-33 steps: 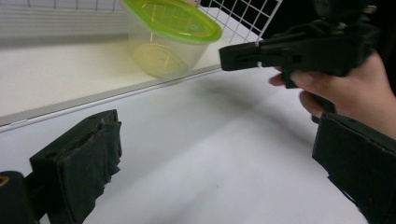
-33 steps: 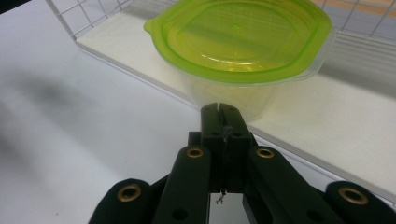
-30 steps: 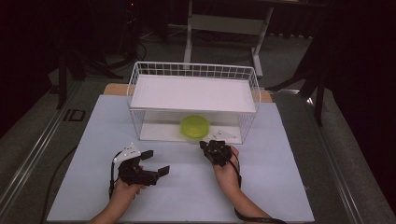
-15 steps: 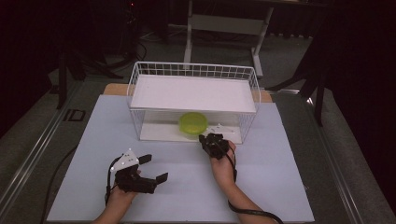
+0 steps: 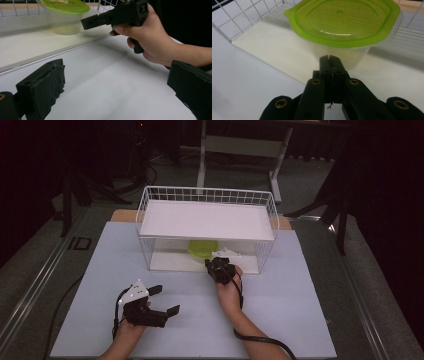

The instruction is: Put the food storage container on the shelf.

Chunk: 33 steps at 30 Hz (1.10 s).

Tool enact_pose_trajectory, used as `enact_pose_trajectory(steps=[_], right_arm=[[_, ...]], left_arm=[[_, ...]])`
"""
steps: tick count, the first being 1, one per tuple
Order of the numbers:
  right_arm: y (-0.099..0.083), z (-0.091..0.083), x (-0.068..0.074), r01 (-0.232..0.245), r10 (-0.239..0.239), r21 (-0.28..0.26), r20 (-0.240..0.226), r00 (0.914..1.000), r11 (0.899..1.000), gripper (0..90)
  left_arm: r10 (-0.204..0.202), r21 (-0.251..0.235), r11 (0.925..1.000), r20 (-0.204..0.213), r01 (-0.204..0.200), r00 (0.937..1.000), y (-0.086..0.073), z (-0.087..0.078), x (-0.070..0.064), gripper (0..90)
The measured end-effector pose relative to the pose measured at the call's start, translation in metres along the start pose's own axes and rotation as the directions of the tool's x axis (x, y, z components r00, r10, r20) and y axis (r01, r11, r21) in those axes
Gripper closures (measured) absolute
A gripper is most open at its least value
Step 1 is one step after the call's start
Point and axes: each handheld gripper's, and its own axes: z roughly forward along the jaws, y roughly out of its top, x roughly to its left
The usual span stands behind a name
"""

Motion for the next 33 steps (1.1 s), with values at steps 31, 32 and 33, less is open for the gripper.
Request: enact_pose_trajectory(steps=[31, 32, 33], right_arm=[[-0.015, -0.059, 0.003, 0.056, -0.056, -0.004, -0.042, 0.9975, 0.998, 64.9], [-0.016, -0.064, 0.002, 0.063, -0.063, -0.010, -0.046, 0.9969, 0.998, 62.5], [-0.017, -0.069, 0.002, 0.072, -0.073, -0.017, -0.046, 0.9963, 0.997, 61.5]], left_arm=[[0.039, -0.022, 0.9990, 0.025, -0.038, 0.9989, 0.005, -0.002, -0.011, 2.3], [0.040, -0.023, 0.9990, 0.024, -0.039, 0.9989, 0.005, -0.002, -0.011, 2.3], [0.042, -0.019, 0.9990, 0.024, -0.041, 0.9988, 0.005, -0.002, -0.012, 2.3]])
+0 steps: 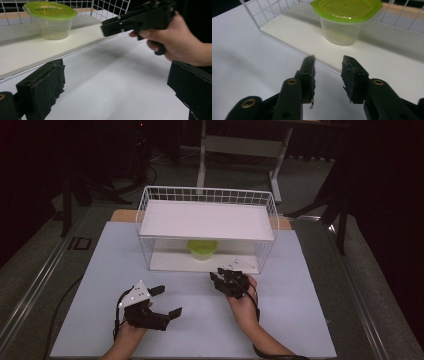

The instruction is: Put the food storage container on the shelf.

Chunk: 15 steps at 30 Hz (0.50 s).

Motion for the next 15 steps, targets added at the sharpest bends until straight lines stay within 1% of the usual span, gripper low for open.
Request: enact_pose_trajectory(steps=[1, 2, 3, 5, 7, 8, 10, 11, 12, 13, 15], right_arm=[[-0.001, -0.005, 0.000, 0.013, -0.013, -0.009, 0.002, 0.9999, 1.000, 57.0], [-0.004, -0.013, 0.000, 0.020, -0.021, -0.026, -0.007, 0.9998, 0.999, 50.1], [-0.004, -0.013, 0.000, 0.020, -0.021, -0.026, -0.007, 0.9998, 0.999, 50.1], [-0.007, -0.019, 0.000, 0.014, -0.014, -0.034, -0.025, 0.9996, 0.999, 40.5], [-0.010, -0.024, -0.001, 0.016, -0.017, -0.034, -0.037, 0.9992, 0.999, 33.2], [-0.014, -0.030, -0.002, 0.013, -0.015, -0.033, -0.059, 0.9982, 0.999, 24.6], [-0.014, -0.030, -0.002, 0.013, -0.015, -0.033, -0.059, 0.9982, 0.999, 24.6], [-0.015, -0.033, -0.003, 0.014, -0.016, -0.034, -0.063, 0.9979, 0.999, 22.0], [-0.018, -0.039, -0.005, -0.007, 0.003, -0.047, -0.078, 0.9970, 0.999, 18.7], [-0.018, -0.042, -0.006, -0.016, 0.012, -0.046, -0.082, 0.9966, 0.999, 17.0], [-0.020, -0.048, -0.010, -0.037, 0.032, -0.052, -0.085, 0.9958, 0.998, 16.7]], left_arm=[[0.000, -0.002, 1.0000, 0.001, 0.000, 1.0000, 0.000, 0.000, 0.000, 2.3], [0.000, -0.002, 1.0000, 0.002, 0.000, 1.0000, 0.000, 0.001, -0.001, 2.3], [0.000, 0.001, 1.0000, 0.003, 0.000, 1.0000, 0.000, 0.001, -0.001, 2.3], [0.004, 0.003, 1.0000, 0.009, -0.004, 1.0000, 0.000, 0.002, -0.002, 2.3], [0.006, 0.008, 1.0000, 0.011, -0.006, 0.9999, 0.000, 0.003, -0.002, 2.3], [0.005, 0.008, 1.0000, 0.016, -0.005, 0.9999, 0.000, 0.003, -0.002, 2.3], [0.005, 0.008, 1.0000, 0.018, -0.005, 0.9998, 0.000, 0.004, -0.002, 2.3], [0.006, 0.007, 1.0000, 0.020, -0.006, 0.9998, 0.000, 0.004, -0.002, 2.3], [0.005, 0.007, 1.0000, 0.021, -0.005, 0.9998, 0.000, 0.004, -0.002, 2.3], [0.005, 0.008, 1.0000, 0.021, -0.005, 0.9998, 0.000, 0.005, -0.002, 2.3], [0.012, 0.007, 0.9999, 0.025, -0.012, 0.9996, 0.000, 0.005, -0.002, 2.3]])
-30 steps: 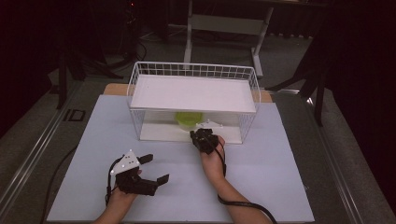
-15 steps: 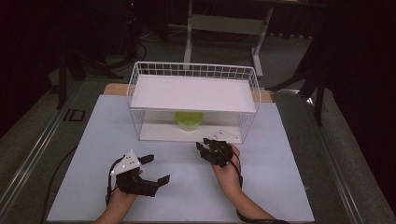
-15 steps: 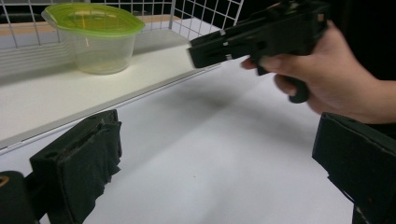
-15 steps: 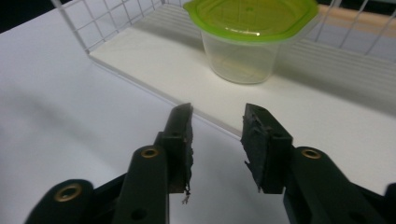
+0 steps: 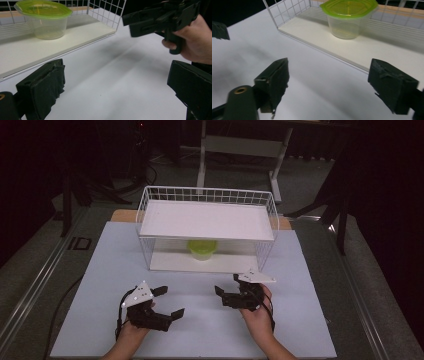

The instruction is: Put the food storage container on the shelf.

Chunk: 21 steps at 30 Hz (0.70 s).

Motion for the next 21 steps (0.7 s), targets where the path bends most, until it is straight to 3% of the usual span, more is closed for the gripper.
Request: enact_pose_trajectory(steps=[2, 6, 21], right_arm=[[-0.001, -0.007, -0.003, -0.017, 0.017, -0.009, -0.002, 0.9998, 1.000, 15.1], [-0.006, -0.019, -0.007, 0.002, -0.001, -0.010, 0.020, 0.9998, 1.000, 15.1], [-0.027, -0.059, -0.008, 0.025, -0.025, -0.031, 0.018, 0.9995, 0.999, 15.2]], left_arm=[[0.002, 0.003, 1.0000, 0.002, -0.002, 1.0000, 0.000, 0.000, -0.001, 2.3], [0.005, 0.000, 1.0000, 0.005, -0.005, 1.0000, 0.001, 0.000, -0.001, 2.3], [-0.014, -0.014, 0.9998, 0.019, 0.014, 0.9997, 0.002, 0.000, -0.002, 2.3]])
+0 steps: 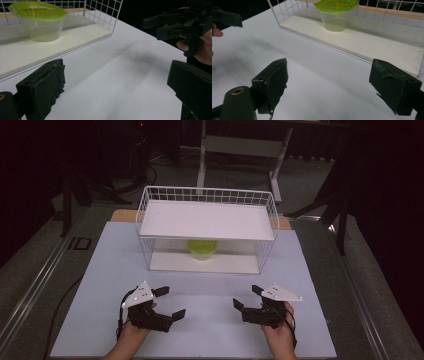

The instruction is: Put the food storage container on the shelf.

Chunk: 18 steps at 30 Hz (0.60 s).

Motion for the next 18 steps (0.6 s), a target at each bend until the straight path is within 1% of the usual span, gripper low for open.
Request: enact_pose_trajectory(steps=[1, 3, 4, 5, 6, 9, 10, 15, 18], right_arm=[[-0.001, -0.002, 0.000, 0.001, -0.001, 0.000, 0.003, 1.0000, 1.000, 15.2], [-0.004, -0.006, -0.002, 0.001, -0.001, -0.001, -0.006, 1.0000, 1.000, 15.2], [-0.008, -0.009, -0.005, -0.007, 0.007, -0.006, -0.016, 0.9998, 1.000, 15.5], [-0.008, -0.009, -0.005, -0.007, 0.007, -0.006, -0.016, 0.9998, 1.000, 15.5], [-0.010, -0.010, -0.008, 0.002, -0.002, -0.003, -0.016, 0.9999, 1.000, 15.5], [-0.013, -0.013, -0.011, 0.005, -0.005, -0.004, -0.015, 0.9999, 1.000, 15.5], [-0.014, -0.015, -0.012, 0.002, -0.002, 0.003, -0.015, 0.9999, 1.000, 15.5], [-0.018, -0.023, -0.018, -0.004, 0.004, 0.000, 0.006, 1.0000, 1.000, 15.5], [-0.020, -0.021, -0.024, -0.005, 0.005, 0.011, 0.017, 0.9998, 1.000, 15.5]], left_arm=[[0.000, -0.001, 1.0000, -0.001, 0.000, 1.0000, 0.000, 0.000, 0.000, 2.3], [-0.004, -0.002, 1.0000, 0.003, 0.004, 1.0000, 0.000, 0.000, 0.001, 2.3], [-0.003, 0.000, 1.0000, 0.003, 0.003, 1.0000, 0.000, 0.000, 0.001, 2.3], [-0.002, -0.003, 1.0000, 0.004, 0.003, 1.0000, 0.000, 0.000, 0.000, 2.3], [-0.002, -0.002, 1.0000, 0.006, 0.002, 1.0000, 0.000, 0.000, 0.000, 2.3], [0.002, 0.000, 1.0000, 0.008, -0.002, 1.0000, 0.000, 0.001, -0.001, 2.3], [0.005, 0.001, 1.0000, 0.008, -0.005, 1.0000, 0.000, 0.001, -0.002, 2.3], [0.008, 0.008, 0.9999, 0.007, -0.008, 0.9999, -0.001, 0.002, -0.001, 2.3], [0.010, 0.012, 0.9999, 0.011, -0.010, 0.9999, -0.001, 0.003, -0.001, 2.3]])
